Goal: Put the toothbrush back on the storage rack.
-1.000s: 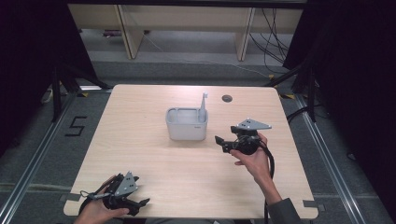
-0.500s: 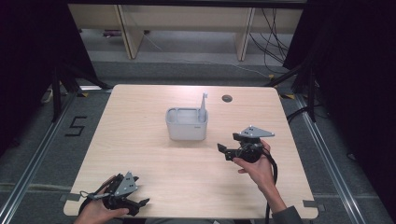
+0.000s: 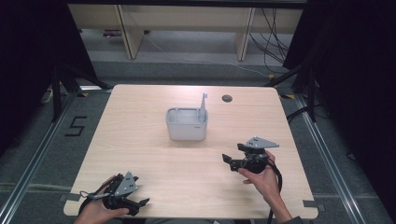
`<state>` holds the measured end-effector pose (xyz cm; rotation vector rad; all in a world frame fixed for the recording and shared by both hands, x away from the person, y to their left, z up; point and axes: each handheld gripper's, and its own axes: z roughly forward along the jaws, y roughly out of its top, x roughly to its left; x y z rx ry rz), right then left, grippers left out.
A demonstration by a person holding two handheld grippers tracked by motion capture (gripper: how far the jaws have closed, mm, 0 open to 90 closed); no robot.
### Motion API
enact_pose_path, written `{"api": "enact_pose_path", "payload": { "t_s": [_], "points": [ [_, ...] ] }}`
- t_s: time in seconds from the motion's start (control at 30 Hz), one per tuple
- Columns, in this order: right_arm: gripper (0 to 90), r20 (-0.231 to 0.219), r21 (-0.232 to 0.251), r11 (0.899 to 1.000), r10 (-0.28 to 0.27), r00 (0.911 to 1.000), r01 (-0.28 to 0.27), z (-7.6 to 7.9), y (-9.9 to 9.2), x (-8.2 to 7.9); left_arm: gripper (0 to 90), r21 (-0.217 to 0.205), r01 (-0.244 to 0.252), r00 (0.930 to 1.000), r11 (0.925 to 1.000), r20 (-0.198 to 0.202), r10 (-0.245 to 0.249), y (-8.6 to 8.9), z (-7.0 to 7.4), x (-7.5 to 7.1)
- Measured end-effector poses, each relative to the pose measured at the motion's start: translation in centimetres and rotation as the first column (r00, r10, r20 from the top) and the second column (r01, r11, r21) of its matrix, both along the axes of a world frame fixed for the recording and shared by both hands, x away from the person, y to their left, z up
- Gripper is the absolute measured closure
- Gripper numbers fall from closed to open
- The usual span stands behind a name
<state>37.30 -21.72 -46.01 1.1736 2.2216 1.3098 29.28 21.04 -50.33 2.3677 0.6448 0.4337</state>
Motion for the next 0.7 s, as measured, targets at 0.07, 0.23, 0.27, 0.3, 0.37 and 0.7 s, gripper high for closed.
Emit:
{"api": "enact_pose_path", "payload": {
  "t_s": [0.07,0.23,0.27,0.3,0.37,0.7],
  "points": [
    [21.9,0.005,-0.006,1.000,-0.008,1.0000,0.008,-0.5,-0.2,-0.2,16.3,-0.003,-0.001,1.0000,1.0000,-0.001,0.001,0.0,0.0,0.0],
    [21.0,-0.017,-0.004,1.000,0.009,0.9998,-0.009,-1.3,-0.4,-0.8,16.3,0.012,0.001,1.0000,0.9999,0.005,-0.001,0.0,0.0,0.0],
    [20.8,-0.017,-0.017,1.000,0.024,0.9996,-0.024,-1.3,-0.5,-0.9,16.3,0.011,0.001,1.0000,0.9999,0.005,-0.001,0.0,0.0,0.0],
    [20.8,-0.021,-0.021,1.000,0.010,0.9997,-0.010,-1.3,-0.5,-1.1,16.3,-0.001,-0.001,1.0000,1.0000,0.000,0.001,0.0,0.0,0.0],
    [20.6,-0.010,-0.024,1.000,0.015,0.9998,-0.015,-1.3,-0.6,-1.3,16.3,0.002,-0.001,1.0000,1.0000,0.001,0.001,0.0,0.0,0.0],
    [16.0,-0.022,-0.062,0.997,0.043,0.9988,-0.044,-2.1,-1.0,-2.7,16.3,0.013,0.000,1.0000,0.9999,0.008,0.000,0.1,0.0,0.0]
  ]
}}
